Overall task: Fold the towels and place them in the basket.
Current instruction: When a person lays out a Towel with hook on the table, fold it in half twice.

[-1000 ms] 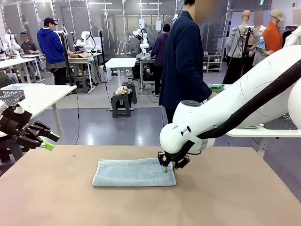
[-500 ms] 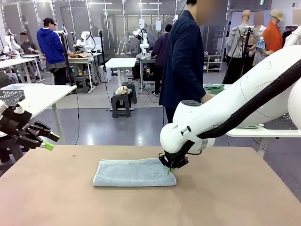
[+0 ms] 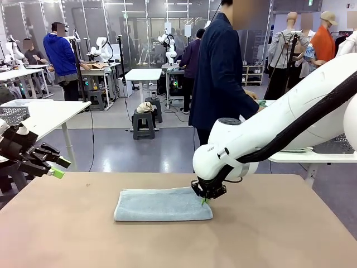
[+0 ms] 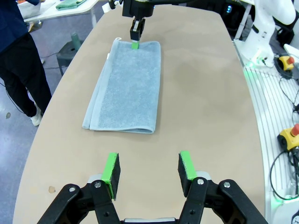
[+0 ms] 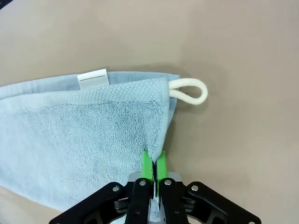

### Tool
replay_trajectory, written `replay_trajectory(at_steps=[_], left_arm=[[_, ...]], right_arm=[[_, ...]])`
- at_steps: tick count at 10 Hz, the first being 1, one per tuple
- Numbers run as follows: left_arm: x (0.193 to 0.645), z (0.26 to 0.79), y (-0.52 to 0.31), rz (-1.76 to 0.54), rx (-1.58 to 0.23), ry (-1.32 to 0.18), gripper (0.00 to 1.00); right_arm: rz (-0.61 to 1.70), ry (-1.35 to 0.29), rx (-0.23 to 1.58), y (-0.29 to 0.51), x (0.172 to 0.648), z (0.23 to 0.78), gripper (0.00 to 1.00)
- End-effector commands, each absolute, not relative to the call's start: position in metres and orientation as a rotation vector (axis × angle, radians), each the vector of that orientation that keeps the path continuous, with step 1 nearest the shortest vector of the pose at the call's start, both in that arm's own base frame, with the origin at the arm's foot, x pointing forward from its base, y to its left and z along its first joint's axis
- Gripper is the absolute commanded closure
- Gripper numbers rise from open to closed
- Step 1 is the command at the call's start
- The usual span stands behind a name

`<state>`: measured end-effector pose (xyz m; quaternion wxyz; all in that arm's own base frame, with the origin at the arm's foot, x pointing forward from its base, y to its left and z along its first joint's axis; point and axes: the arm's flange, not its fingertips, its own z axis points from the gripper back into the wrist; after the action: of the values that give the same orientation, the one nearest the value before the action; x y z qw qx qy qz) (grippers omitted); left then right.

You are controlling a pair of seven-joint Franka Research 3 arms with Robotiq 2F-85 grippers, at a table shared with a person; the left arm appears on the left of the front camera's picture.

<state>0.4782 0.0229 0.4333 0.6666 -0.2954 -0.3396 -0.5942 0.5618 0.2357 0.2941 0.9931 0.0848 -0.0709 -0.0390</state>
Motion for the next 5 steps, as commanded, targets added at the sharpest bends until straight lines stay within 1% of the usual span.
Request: replay_trajectory(at_steps=[1, 5], left_arm=[[0.478, 0.434, 0.023, -1.341, -0.668, -0.770, 0.35], [0.478, 0.434, 0.023, -1.341, -0.668, -0.770, 0.35]], right_arm=[[-0.055, -0.121, 0.187, 0.214, 0.560, 0.302, 1.00], [-0.087, -0.115, 0.185, 0.189, 0.554, 0.304, 1.00]])
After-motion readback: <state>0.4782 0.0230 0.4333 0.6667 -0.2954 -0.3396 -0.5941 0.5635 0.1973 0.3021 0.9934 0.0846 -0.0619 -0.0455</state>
